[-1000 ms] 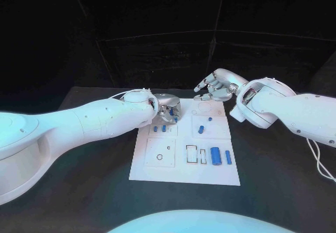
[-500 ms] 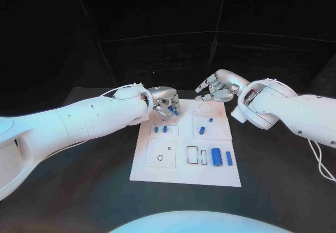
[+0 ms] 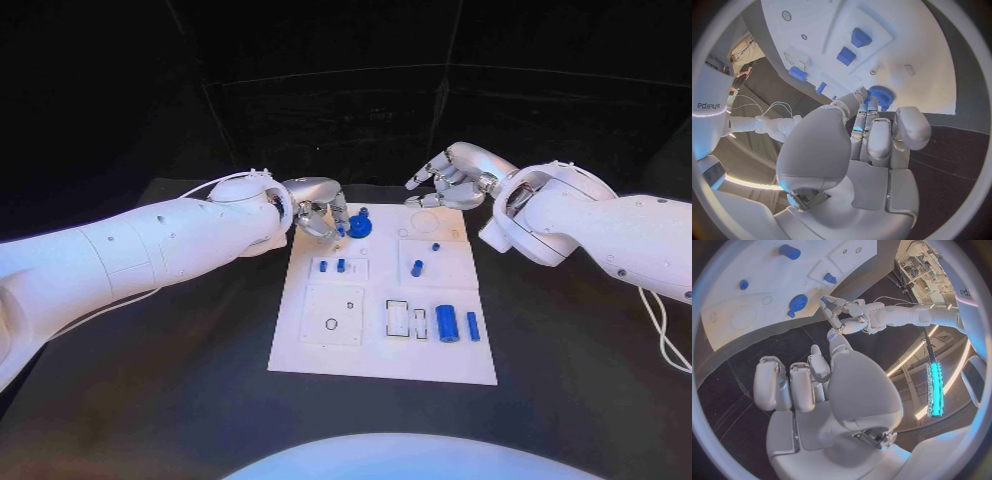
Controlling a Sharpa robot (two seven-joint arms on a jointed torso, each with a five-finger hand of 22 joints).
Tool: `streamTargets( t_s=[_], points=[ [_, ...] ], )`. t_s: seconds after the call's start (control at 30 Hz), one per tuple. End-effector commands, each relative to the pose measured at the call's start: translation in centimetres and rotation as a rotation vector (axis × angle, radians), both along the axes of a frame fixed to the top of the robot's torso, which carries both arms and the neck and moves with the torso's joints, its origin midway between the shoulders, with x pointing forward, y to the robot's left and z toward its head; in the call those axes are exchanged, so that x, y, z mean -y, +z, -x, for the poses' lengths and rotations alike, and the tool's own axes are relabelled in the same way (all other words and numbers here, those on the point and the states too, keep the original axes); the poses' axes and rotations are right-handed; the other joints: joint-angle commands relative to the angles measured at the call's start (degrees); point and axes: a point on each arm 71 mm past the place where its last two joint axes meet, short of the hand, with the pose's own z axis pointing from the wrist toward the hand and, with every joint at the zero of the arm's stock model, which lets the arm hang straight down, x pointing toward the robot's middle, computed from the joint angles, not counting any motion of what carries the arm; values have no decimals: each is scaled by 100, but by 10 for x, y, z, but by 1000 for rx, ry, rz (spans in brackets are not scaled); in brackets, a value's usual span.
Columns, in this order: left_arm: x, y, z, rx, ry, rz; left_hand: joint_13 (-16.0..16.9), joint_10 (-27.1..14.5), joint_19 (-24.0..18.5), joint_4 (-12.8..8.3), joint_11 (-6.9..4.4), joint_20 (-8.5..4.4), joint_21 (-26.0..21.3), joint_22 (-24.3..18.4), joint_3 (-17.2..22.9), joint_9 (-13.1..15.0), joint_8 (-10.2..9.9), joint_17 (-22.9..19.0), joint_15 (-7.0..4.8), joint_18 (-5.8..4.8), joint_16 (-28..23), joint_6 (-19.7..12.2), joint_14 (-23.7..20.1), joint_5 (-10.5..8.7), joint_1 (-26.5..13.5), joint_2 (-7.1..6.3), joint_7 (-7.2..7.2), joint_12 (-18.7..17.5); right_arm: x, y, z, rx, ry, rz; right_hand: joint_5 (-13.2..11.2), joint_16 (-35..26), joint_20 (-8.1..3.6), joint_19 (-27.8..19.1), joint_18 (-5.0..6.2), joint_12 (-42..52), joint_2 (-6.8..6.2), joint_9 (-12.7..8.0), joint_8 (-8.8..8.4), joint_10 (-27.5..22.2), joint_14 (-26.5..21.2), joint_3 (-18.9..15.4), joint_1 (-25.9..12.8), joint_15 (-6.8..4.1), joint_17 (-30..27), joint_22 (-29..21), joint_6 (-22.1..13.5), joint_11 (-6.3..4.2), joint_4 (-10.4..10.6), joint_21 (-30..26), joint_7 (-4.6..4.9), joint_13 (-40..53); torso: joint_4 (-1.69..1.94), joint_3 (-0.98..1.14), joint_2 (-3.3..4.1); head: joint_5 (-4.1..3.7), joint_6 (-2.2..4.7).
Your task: Assemble the parts on the task board
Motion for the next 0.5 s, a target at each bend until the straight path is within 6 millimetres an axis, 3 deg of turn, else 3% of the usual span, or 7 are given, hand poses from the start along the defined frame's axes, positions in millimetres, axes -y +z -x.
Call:
streamTargets(
  t_s=[0.03,0.5],
  points=[
    [-3,-3,0,-41,6,-18,9,26,36,1,0,4,29,8,34,7,-16,-6,-32,-90,31,37,56,26,-52,0,11,-29,0,1,0,3,7,-2,26,-30,-5,-40,70,-4,52,-3,32,-26,272,-22,14,-46,6,6,42,-13,-11,-19,3,9,-5,0,3,-1,1],
    [-5,-13,-2,-80,18,-50,10,39,33,-3,-3,4,31,12,33,7,-20,-28,-33,-89,27,46,51,24,-77,-18,7,-39,-1,1,0,3,8,-2,31,-34,-6,-44,72,-7,62,-1,41,-28,271,-23,18,-48,1,-2,58,-16,-8,-25,0,4,-15,5,4,11,8]
  ],
)
